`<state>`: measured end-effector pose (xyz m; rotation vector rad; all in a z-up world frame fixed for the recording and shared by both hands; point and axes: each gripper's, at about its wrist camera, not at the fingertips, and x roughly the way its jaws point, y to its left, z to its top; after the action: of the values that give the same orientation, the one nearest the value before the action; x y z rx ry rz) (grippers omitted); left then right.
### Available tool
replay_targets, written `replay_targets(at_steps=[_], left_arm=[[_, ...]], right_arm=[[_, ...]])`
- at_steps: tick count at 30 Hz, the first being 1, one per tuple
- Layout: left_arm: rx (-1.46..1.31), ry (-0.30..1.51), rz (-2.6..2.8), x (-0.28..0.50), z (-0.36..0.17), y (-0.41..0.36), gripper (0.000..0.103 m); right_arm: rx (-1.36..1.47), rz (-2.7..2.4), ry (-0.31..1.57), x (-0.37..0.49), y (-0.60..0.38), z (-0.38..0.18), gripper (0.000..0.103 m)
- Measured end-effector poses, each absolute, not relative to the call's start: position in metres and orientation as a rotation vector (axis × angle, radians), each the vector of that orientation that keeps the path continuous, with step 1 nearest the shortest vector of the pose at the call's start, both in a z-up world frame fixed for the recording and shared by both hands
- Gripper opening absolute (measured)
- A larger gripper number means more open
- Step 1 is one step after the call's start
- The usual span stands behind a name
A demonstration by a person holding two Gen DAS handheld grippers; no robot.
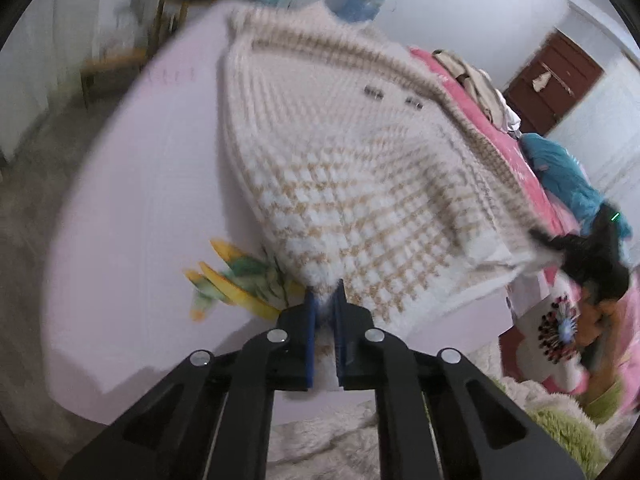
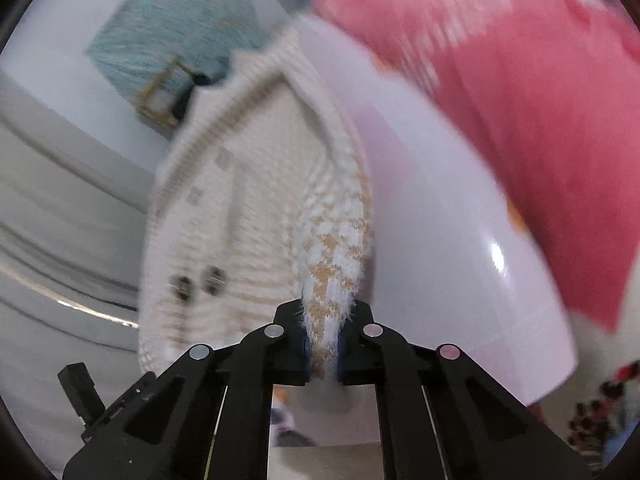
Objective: Fold large clothes
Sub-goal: 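Lift the hem with both grippers, fold it toward the collar, release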
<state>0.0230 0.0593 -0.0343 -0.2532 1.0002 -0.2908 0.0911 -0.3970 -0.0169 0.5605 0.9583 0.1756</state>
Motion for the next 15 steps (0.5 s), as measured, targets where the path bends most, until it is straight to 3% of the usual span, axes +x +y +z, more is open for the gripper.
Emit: replay_targets(at_steps=[4,9,15], left_arm=[[-0.205,0.888,-0.275,0.006,0.011,0.082,0.006],[-0.183,0.861,-0.244,-0.022,0.044,0.108,0.006],[-0.255,1.091,-0.208,-0.029,-0.024,0.111,0.007]], right_arm=[[0.532,0.231,0.843,0.068,-0.395,0.038,0.005],[0.481,0.291,0.853,0.022,-0.379,0.059,0.004],[0.720,0.166,1.162,0.005,-0.397,-0.054,0.005]])
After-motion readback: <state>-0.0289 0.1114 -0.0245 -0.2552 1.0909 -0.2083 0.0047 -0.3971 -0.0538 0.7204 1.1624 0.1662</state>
